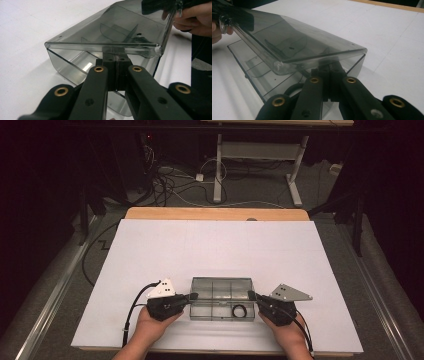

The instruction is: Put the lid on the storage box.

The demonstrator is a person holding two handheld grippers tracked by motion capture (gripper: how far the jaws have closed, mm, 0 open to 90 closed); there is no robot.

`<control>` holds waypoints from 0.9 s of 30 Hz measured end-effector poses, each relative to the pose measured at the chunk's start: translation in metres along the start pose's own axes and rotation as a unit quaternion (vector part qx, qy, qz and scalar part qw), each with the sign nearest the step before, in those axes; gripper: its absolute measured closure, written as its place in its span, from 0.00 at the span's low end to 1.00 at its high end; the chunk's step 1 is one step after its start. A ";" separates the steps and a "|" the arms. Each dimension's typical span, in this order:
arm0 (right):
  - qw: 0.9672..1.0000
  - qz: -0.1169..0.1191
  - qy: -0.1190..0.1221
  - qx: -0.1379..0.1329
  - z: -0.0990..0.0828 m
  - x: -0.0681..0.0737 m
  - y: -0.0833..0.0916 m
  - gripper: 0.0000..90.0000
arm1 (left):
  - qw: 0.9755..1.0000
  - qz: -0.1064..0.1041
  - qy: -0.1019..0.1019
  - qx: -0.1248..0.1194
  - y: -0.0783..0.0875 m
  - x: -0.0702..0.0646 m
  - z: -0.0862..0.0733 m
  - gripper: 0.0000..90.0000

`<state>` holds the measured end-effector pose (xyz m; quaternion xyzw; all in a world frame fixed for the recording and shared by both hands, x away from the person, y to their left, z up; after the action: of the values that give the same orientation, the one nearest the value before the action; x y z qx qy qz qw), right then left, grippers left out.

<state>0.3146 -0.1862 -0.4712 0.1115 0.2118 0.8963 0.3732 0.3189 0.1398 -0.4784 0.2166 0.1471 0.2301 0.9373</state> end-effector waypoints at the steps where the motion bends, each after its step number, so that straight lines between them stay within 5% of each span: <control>1: 1.000 -0.001 -0.002 0.000 -0.001 0.000 0.001 1.00 | 1.000 -0.001 0.001 0.001 0.000 0.000 0.000 0.98; 14: 1.000 -0.022 -0.009 0.002 -0.009 -0.012 0.011 1.00 | 1.000 0.003 -0.006 0.004 0.004 -0.004 -0.008 0.98; 27: 0.997 -0.060 -0.021 0.050 -0.030 -0.031 0.025 0.95 | 1.000 0.005 -0.015 0.008 0.010 -0.008 -0.015 0.98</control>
<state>0.3101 -0.2331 -0.4876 0.1361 0.2546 0.8582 0.4244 0.3032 0.1489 -0.4857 0.2286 0.1338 0.2303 0.9364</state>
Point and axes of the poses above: each handheld gripper's, and its own axes: y roughly backward along the jaws, z roughly out of its top, x roughly to its left, the point moved 2 cm from there along -y, roughly forward along the jaws
